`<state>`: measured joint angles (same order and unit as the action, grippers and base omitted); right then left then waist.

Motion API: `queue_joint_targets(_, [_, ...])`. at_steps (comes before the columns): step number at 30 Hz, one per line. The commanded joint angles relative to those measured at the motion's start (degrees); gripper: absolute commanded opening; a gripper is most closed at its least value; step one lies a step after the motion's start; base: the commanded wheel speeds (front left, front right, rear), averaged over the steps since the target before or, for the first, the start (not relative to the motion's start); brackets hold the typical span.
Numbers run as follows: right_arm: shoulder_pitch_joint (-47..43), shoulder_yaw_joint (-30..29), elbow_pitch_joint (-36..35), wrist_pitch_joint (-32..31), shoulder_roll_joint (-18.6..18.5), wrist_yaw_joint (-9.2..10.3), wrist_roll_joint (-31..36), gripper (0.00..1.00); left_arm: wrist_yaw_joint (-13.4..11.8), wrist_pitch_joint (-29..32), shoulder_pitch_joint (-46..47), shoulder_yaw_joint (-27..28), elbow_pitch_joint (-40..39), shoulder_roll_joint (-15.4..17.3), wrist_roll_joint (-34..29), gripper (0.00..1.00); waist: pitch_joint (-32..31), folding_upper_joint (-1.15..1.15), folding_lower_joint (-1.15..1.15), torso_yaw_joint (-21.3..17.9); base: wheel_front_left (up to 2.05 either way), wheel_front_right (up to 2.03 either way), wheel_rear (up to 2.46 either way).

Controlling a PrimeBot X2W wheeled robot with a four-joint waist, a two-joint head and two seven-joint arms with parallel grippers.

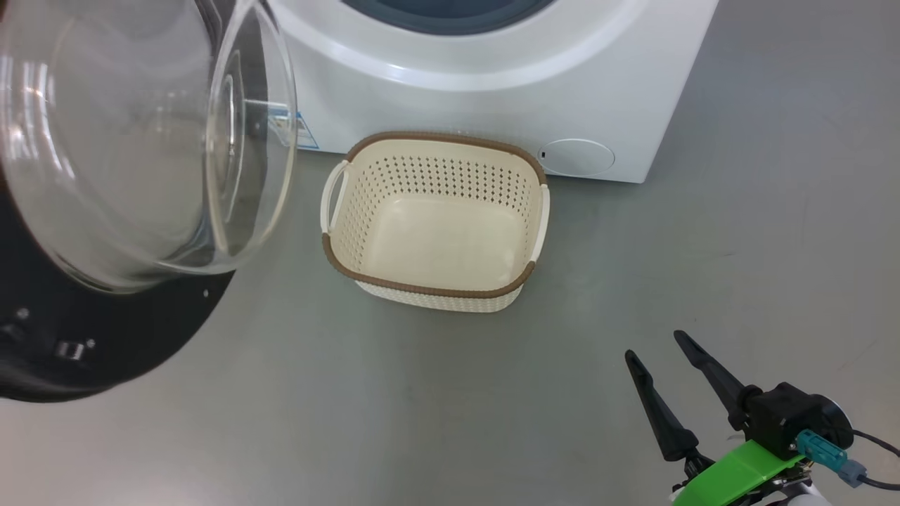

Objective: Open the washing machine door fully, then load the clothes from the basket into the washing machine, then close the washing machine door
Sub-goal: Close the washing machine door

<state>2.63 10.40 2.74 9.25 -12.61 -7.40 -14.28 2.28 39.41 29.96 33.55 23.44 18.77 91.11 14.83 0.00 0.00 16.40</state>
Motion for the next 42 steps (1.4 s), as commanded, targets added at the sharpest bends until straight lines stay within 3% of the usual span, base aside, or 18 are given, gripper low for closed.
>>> queue_joint_targets(1, [0.97,1.65,-0.78,0.68,0.15,-0.09,-0.41,1.00,-0.03,2.45,-1.58,0.42,-3.14,2.38,1.10,0.00,-0.52,0.00,0.00,-0.44,0.00,0.00,0.00])
queue_joint_targets(8, [0.92,2.28,1.01,1.85,1.03,-0.09,-0.83,1.00,-1.78,8.86,-4.98,-0.89,-11.31,-0.43,5.04,0.00,-2.21,0.00,0.00,-1.45,0.00,0.00,0.00])
queue_joint_targets(18, [1.23,3.34,2.96,2.87,1.86,-0.09,-1.36,1.00,-1.77,10.58,-6.44,-4.04,-17.16,-4.16,5.19,0.00,-4.35,0.00,0.00,-3.35,0.00,0.00,0.00])
queue_joint_targets(23, [1.35,3.65,3.63,3.35,2.26,-0.09,-1.47,1.00,-1.97,10.02,-6.81,-5.59,-17.87,-5.46,3.77,0.00,-4.90,0.00,0.00,-5.39,0.00,0.00,0.00])
queue_joint_targets(35, [2.34,4.02,5.35,4.61,3.41,-0.09,-1.87,1.00,-0.06,8.11,-3.83,-8.85,-17.21,-9.83,2.65,0.00,-4.67,0.00,0.00,-11.50,0.00,0.00,0.00])
queue_joint_targets(42, [3.37,3.93,6.01,5.15,3.96,-0.09,-2.00,1.00,1.08,6.22,-0.59,-10.40,-15.67,-10.82,0.87,0.00,-3.56,0.00,0.00,-15.27,0.00,0.00,0.00])
